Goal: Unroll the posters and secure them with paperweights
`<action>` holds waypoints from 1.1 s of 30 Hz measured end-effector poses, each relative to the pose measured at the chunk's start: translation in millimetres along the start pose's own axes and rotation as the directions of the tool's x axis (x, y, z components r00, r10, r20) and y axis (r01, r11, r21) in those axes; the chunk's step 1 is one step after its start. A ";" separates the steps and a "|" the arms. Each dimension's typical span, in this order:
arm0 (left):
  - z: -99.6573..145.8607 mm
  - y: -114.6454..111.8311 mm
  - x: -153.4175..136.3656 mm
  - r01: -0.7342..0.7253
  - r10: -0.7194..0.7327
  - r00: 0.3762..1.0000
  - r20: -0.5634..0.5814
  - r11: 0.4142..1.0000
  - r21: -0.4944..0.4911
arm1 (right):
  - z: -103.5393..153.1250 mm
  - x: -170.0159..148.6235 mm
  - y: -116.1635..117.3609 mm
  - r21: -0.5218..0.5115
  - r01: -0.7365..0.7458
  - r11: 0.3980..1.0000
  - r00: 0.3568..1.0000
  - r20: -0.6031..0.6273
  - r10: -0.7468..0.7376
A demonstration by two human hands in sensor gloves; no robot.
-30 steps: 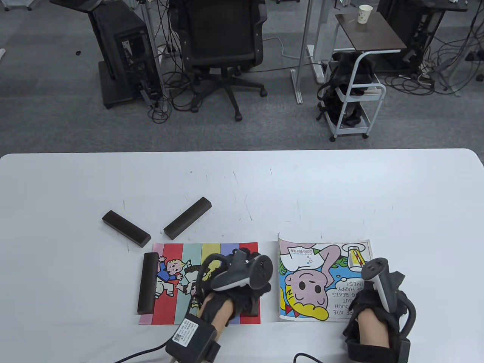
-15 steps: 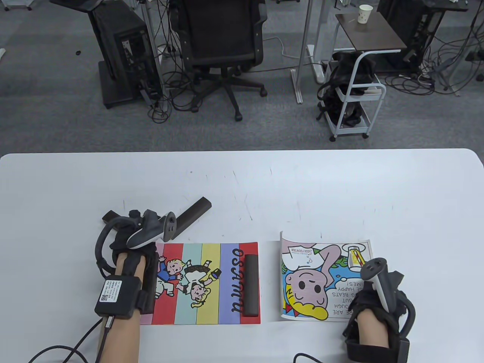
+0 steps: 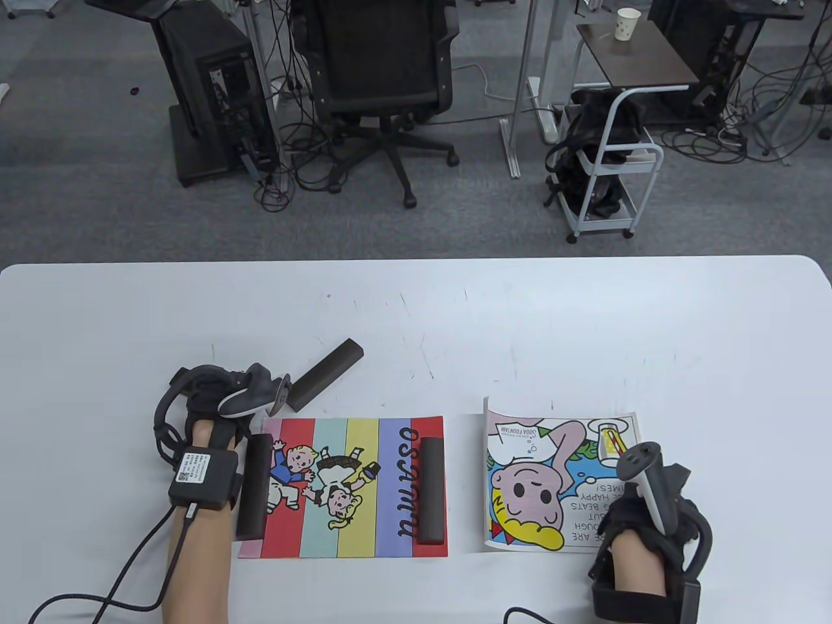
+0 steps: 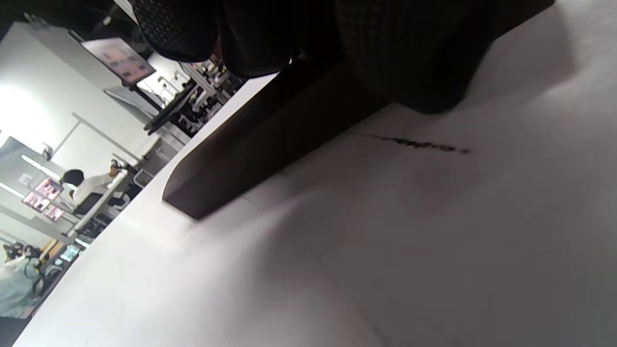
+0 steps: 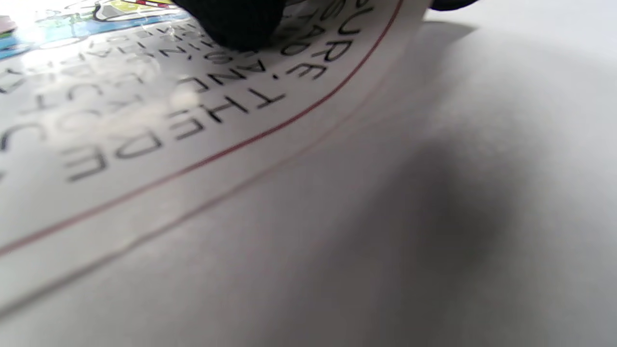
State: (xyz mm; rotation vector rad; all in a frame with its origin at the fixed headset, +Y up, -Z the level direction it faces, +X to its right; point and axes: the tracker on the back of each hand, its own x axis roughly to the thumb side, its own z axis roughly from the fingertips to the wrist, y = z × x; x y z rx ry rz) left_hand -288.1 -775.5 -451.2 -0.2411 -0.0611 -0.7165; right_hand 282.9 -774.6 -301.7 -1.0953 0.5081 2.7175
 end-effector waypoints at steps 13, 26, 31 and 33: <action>72.0 35.5 -42.7 -0.385 0.418 0.906 -0.066 0.879 0.283 | 10.6 3.0 -13.5 -0.086 0.019 0.996 1.000 0.012 -0.018; 171.1 137.4 -16.7 -0.912 0.818 0.377 0.435 0.246 0.328 | 120.1 29.4 -75.9 -0.294 0.464 0.836 0.722 0.672 -0.165; 195.1 165.5 20.6 -0.992 0.813 0.110 0.571 0.055 0.112 | 176.1 60.5 -71.3 -0.264 0.478 0.838 0.495 0.869 -0.008; 200.3 171.4 34.8 -0.999 0.804 0.034 0.594 0.012 0.042 | 195.0 71.3 -65.6 -0.278 0.459 0.844 0.432 0.900 0.061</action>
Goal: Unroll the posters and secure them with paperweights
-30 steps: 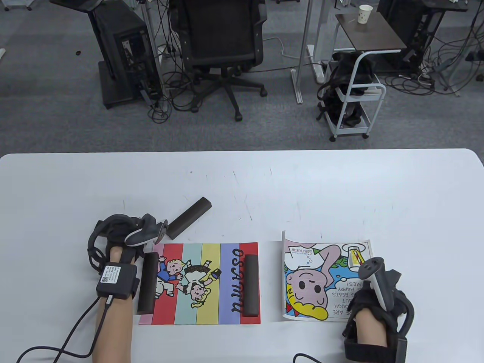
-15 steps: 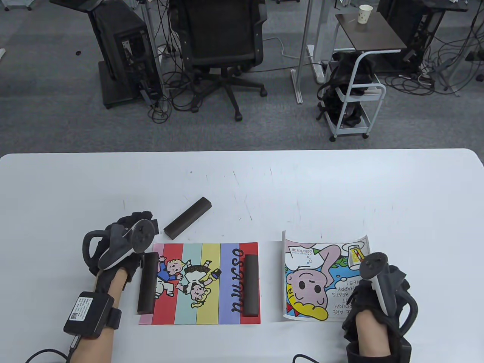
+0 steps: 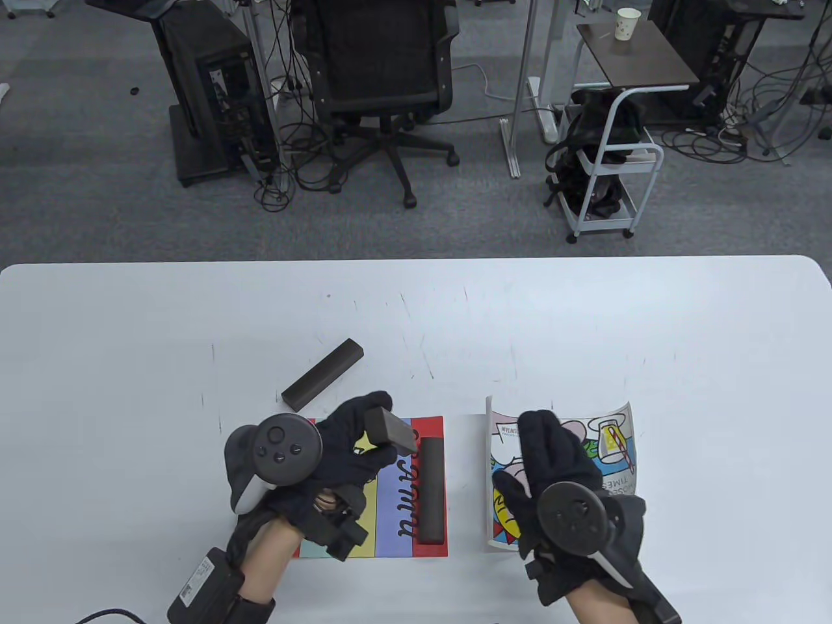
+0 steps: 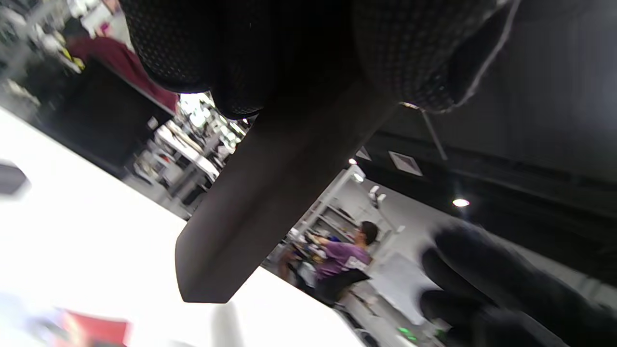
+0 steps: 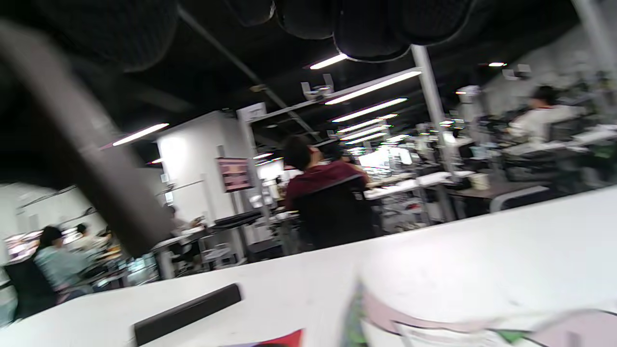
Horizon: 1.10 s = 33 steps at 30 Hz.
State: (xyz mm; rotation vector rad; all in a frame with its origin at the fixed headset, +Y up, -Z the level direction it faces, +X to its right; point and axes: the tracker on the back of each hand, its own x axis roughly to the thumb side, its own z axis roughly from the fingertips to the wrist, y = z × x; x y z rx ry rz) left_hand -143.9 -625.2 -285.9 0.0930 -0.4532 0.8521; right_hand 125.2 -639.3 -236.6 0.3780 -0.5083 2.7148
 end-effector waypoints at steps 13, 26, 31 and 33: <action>18.0 -43.8 -7.2 -0.258 0.258 0.966 -0.003 0.966 -0.004 | -1.9 47.3 44.9 -0.233 -0.197 0.952 0.952 0.185 0.243; 41.9 -63.0 -28.6 0.484 -0.491 0.868 0.072 0.870 0.094 | -20.3 -58.8 44.3 -0.063 0.440 0.896 0.824 -0.368 -0.430; 41.3 -68.7 -36.2 0.489 -0.491 0.870 0.047 0.871 0.048 | -18.6 -84.9 69.5 0.050 0.495 0.867 0.713 -0.593 -0.373; 41.3 -70.4 -38.8 0.489 -0.490 0.871 0.039 0.872 0.024 | -17.1 -88.0 83.2 0.124 0.513 0.850 0.686 -0.654 -0.319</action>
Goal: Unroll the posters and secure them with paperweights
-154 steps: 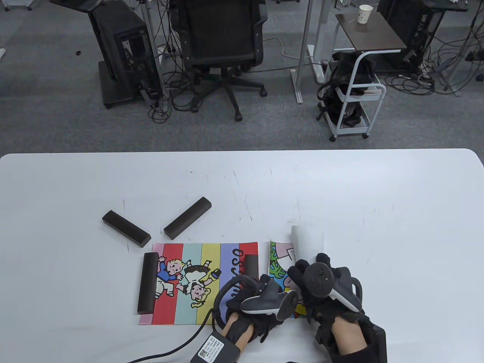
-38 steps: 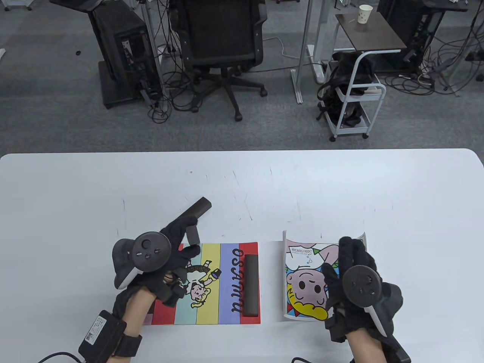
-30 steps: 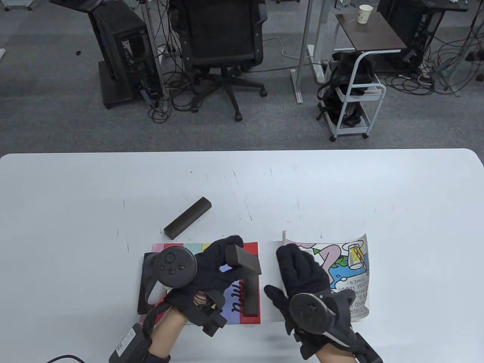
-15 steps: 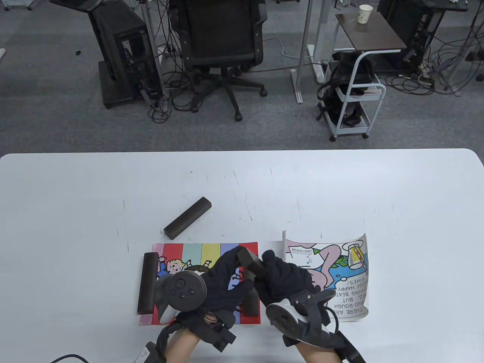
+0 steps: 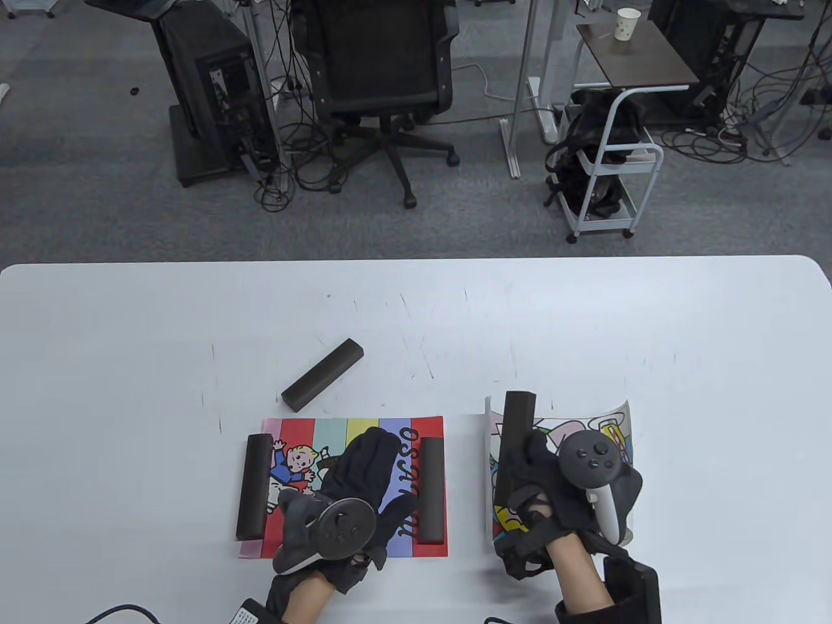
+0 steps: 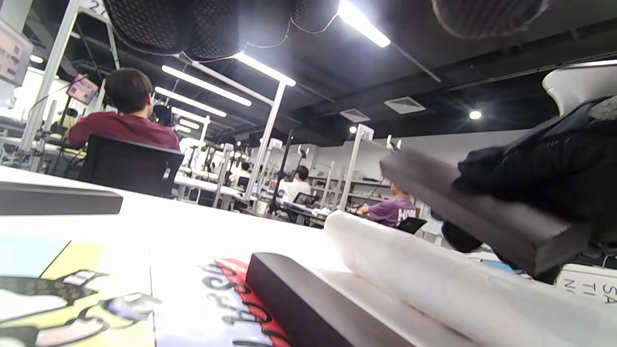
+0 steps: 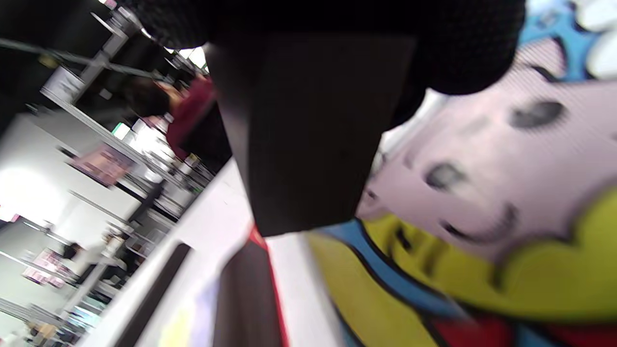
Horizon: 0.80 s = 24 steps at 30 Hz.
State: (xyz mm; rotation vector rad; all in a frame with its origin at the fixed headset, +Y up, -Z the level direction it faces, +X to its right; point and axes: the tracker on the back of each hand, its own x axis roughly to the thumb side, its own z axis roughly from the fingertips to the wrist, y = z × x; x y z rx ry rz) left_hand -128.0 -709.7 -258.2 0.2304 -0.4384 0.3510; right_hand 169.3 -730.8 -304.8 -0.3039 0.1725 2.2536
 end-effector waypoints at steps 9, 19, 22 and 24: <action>0.8 -3.8 -3.0 -0.005 0.005 1.000 -0.018 0.999 -0.032 | -8.1 -5.9 49.5 0.126 -0.147 0.981 0.987 -0.051 0.154; 0.7 -5.2 -3.0 -0.014 0.014 1.000 -0.016 0.999 -0.052 | -1.2 -0.4 54.6 -0.020 -0.463 0.886 0.886 -0.053 0.461; 1.1 -5.5 -2.7 -0.027 0.026 1.000 -0.011 0.998 -0.052 | 0.6 0.1 54.3 -0.013 -0.487 0.873 0.873 -0.040 0.486; 1.0 -6.0 -2.8 -0.031 0.031 0.999 -0.009 0.998 -0.054 | 4.3 4.3 50.0 -0.023 -0.484 0.875 0.875 -0.011 0.484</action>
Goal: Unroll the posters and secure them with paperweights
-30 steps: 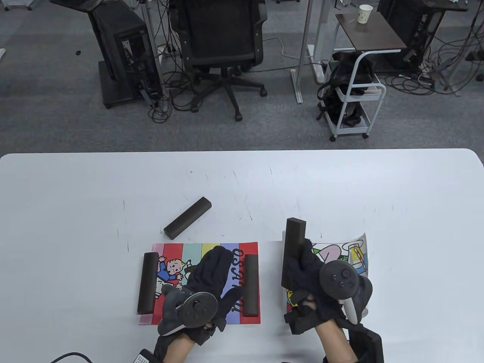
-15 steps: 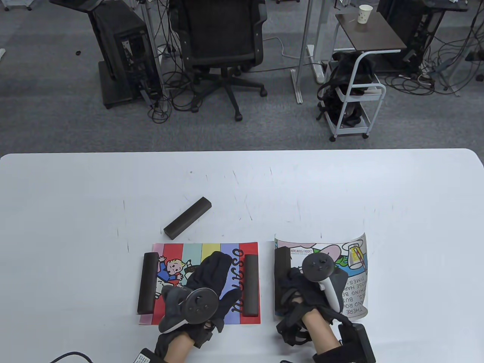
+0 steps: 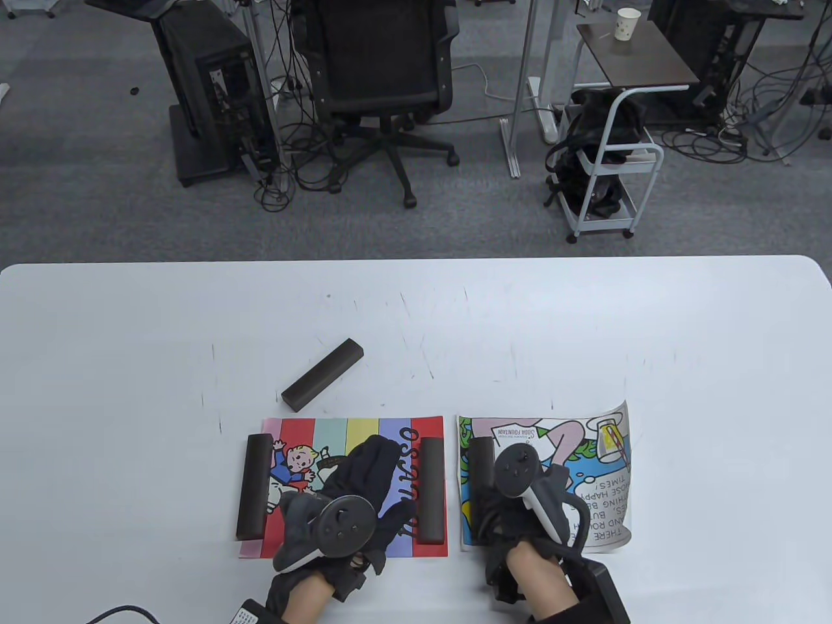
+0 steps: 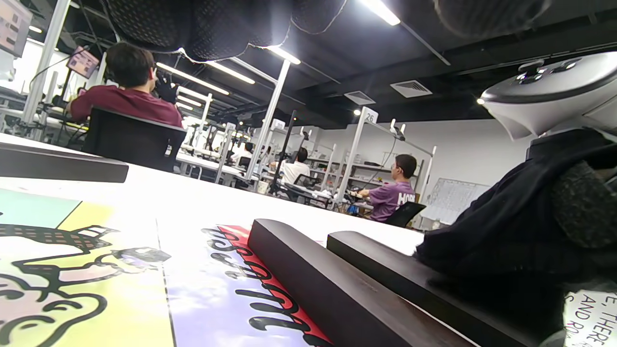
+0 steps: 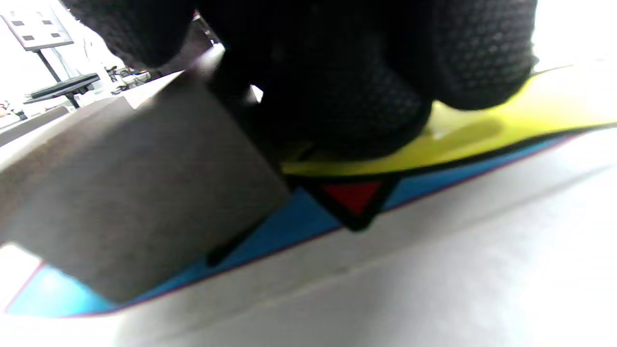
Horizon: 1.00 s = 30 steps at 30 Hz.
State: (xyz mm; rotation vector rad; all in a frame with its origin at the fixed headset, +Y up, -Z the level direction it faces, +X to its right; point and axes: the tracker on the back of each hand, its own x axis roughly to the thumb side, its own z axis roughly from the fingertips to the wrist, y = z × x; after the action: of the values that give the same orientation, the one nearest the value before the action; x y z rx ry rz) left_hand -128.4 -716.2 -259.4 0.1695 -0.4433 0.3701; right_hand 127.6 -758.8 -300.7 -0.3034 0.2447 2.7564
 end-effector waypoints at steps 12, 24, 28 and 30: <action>-1.0 -1.4 -14.9 -0.181 0.179 0.982 -0.060 0.983 -0.024 | 22.4 2.0 -67.9 0.011 0.425 0.905 0.810 0.441 -0.386; -9.9 5.7 -54.8 -0.103 0.094 0.962 -0.258 0.994 -0.025 | 23.1 -30.4 -49.6 -0.005 0.492 0.871 0.774 0.460 -0.435; -28.7 28.9 -79.0 0.049 -0.081 0.918 -0.389 0.995 -0.090 | 24.1 -30.5 -49.3 -0.019 0.468 0.883 0.794 0.449 -0.411; -40.4 41.1 -90.5 0.121 -0.160 0.885 -0.437 0.986 -0.116 | 24.4 -30.7 -49.8 -0.022 0.471 0.882 0.794 0.446 -0.413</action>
State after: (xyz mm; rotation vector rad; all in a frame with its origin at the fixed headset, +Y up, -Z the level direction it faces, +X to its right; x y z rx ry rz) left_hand -204.4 -697.0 -332.6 0.0290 0.0095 0.2355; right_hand 169.5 -717.9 -276.4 0.2037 -0.1180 2.2893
